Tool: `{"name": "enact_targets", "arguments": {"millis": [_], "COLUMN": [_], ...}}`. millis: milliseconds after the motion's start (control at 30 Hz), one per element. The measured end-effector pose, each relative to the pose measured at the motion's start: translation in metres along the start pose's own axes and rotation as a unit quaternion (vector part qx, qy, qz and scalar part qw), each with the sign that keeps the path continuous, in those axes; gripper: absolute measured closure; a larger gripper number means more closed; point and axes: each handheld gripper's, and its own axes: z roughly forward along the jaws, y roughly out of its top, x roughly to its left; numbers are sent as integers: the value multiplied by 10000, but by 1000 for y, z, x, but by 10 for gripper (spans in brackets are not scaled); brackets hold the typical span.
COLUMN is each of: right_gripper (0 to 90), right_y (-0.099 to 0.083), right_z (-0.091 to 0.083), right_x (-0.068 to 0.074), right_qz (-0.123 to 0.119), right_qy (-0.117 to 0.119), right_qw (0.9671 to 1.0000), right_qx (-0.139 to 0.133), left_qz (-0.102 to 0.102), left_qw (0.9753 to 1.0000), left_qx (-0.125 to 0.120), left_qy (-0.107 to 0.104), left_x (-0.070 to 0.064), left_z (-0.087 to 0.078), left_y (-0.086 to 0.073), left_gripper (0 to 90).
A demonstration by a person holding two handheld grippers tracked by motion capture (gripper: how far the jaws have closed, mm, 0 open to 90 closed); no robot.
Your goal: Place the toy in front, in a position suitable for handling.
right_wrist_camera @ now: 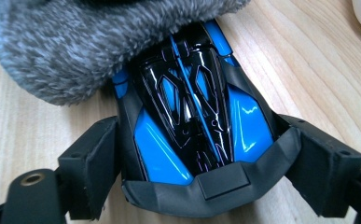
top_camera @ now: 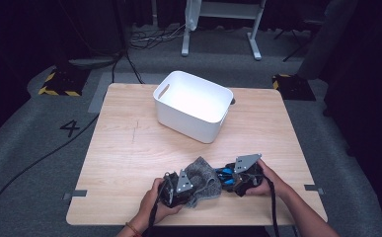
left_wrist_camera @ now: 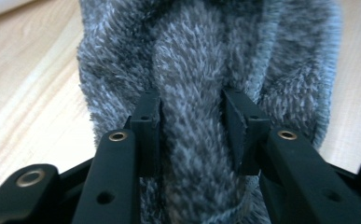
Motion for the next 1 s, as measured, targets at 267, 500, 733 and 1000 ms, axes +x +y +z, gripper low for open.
{"name": "enact_targets", "arguments": {"millis": [267, 500, 733, 1000], "right_gripper": [234, 235, 174, 220], "right_y": [-11, -13, 5, 17], "right_z": [-13, -18, -9, 3], "right_x": [7, 14, 16, 11], "right_qz": [139, 150, -87, 23], "right_qy": [130, 20, -170, 57], "right_qw": [9998, 9998, 9994, 9988], "right_qx": [-18, 153, 304, 480], "left_qz": [-97, -171, -234, -362], "left_qw": [9978, 9976, 9987, 9991], "left_qx": [64, 45, 1, -42], "left_qy": [649, 664, 446, 215], "left_x": [14, 26, 34, 42], "left_z": [13, 23, 17, 12], "left_y": [3, 11, 6, -1], "left_gripper": [685, 687, 704, 731]}}
